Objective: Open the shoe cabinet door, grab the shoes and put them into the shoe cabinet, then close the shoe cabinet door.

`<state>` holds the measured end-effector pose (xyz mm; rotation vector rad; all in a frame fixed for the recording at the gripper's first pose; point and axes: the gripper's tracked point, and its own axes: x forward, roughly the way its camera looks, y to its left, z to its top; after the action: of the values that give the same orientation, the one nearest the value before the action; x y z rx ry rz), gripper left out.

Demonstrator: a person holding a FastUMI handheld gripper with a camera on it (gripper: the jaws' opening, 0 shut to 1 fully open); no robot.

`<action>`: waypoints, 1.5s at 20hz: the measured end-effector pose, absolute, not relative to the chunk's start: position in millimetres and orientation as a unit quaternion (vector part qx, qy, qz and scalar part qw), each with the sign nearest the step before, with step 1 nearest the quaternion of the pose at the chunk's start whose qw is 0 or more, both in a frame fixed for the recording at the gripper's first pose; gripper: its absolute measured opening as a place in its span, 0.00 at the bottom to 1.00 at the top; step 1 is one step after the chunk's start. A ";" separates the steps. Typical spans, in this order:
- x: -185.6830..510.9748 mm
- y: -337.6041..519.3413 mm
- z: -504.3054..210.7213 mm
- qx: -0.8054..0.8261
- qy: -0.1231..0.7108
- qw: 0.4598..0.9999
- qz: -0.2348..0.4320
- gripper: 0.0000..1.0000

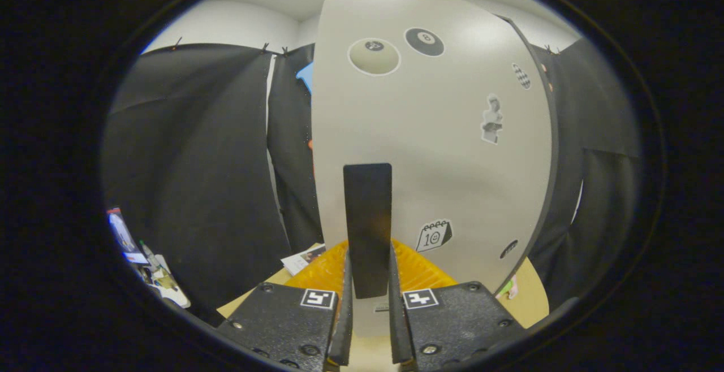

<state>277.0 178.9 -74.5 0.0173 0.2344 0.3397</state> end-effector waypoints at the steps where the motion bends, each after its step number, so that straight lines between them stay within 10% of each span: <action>1: 265.8 165.9 -73.9 0.009 0.116 0.979 0.165 0.30; 24: 152.3 -134.5 -63.2 0.002 0.128 0.991 0.041 0.04; 30: 150.5 -138.5 -63.1 0.030 0.138 0.984 0.106 0.04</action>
<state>150.5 -138.5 -63.1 0.0599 0.2778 0.2136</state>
